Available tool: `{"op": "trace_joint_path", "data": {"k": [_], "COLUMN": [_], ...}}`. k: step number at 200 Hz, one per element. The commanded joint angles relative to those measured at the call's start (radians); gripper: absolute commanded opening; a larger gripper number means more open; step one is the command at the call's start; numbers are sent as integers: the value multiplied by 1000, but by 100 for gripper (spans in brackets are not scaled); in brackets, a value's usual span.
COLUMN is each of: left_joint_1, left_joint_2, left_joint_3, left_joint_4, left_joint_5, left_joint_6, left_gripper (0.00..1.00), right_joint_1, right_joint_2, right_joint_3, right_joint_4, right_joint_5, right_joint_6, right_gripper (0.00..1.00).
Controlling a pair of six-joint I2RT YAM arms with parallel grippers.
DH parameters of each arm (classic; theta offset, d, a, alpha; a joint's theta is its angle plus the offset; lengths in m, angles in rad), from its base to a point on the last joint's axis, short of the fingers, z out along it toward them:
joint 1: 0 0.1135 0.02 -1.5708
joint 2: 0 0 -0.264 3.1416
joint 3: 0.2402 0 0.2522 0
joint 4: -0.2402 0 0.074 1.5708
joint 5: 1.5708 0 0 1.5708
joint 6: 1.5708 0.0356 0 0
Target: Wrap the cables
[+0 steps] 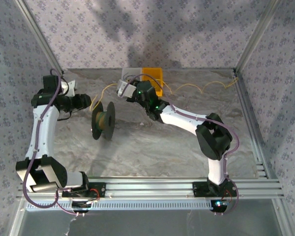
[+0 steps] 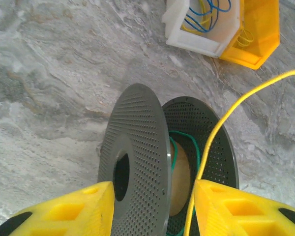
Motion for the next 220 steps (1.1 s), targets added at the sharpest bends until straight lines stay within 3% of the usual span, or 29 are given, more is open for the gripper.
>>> {"op": "trace_joint_path", "data": {"k": [1, 42, 98, 220], "left_joint_1": [-19, -47, -98, -155], "left_joint_2": [-14, -31, -33, 52], "left_joint_3": [-26, -84, -153, -160], "left_joint_4": [17, 12, -44, 66], "left_joint_5": [78, 136, 58, 75], "left_joint_6": [2, 5, 30, -31], "left_gripper": [46, 46, 46, 46], "right_joint_1": [7, 10, 20, 86], "right_joint_2": [36, 55, 59, 90], "right_joint_3": [8, 18, 44, 130], "right_joint_4": [42, 39, 3, -53], "right_joint_5": [30, 36, 33, 139], "right_joint_6": [-28, -27, -1, -51], "right_gripper": [0, 0, 0, 0]}}
